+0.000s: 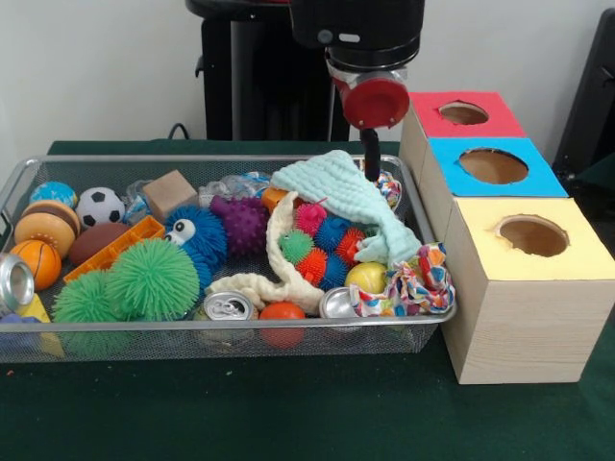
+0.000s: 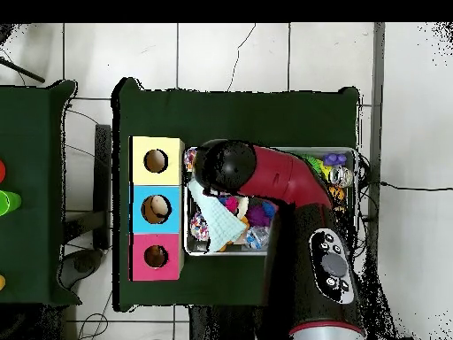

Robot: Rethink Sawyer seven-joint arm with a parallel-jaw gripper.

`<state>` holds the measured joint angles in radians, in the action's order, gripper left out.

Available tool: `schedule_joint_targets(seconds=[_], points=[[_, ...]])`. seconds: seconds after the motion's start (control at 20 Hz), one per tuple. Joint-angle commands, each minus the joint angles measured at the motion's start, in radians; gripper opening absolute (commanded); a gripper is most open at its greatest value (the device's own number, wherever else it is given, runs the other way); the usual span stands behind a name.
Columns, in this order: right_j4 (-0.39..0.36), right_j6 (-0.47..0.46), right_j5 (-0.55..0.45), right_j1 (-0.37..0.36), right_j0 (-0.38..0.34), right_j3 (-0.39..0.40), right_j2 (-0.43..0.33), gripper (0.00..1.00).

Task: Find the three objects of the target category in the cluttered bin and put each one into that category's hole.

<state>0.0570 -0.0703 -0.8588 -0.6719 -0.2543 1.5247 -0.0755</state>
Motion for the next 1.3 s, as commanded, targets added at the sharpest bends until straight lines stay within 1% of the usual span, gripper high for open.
schedule_joint_targets(seconds=[0.05,0.15,0.25,0.35,0.65,0.8,0.9,1.05,1.2,1.3], points=[[-0.020,0.240,0.042,0.093,0.021,0.059,-0.079,1.00],[0.012,0.251,0.011,0.082,0.018,0.080,-0.088,1.00],[0.013,0.257,0.021,0.078,0.025,0.094,-0.084,1.00],[0.006,0.264,0.012,0.081,0.038,0.090,-0.074,1.00],[0.016,0.262,-0.007,0.074,0.037,0.099,-0.068,1.00],[0.044,0.269,0.000,0.062,0.028,0.116,-0.080,1.00],[0.050,0.276,-0.021,0.063,0.032,0.106,-0.076,1.00],[0.058,0.289,-0.016,0.069,0.038,0.094,-0.072,1.00],[0.038,0.298,-0.051,0.081,0.058,0.065,-0.049,1.00],[0.038,0.301,-0.066,0.080,0.063,0.053,-0.047,1.00]])
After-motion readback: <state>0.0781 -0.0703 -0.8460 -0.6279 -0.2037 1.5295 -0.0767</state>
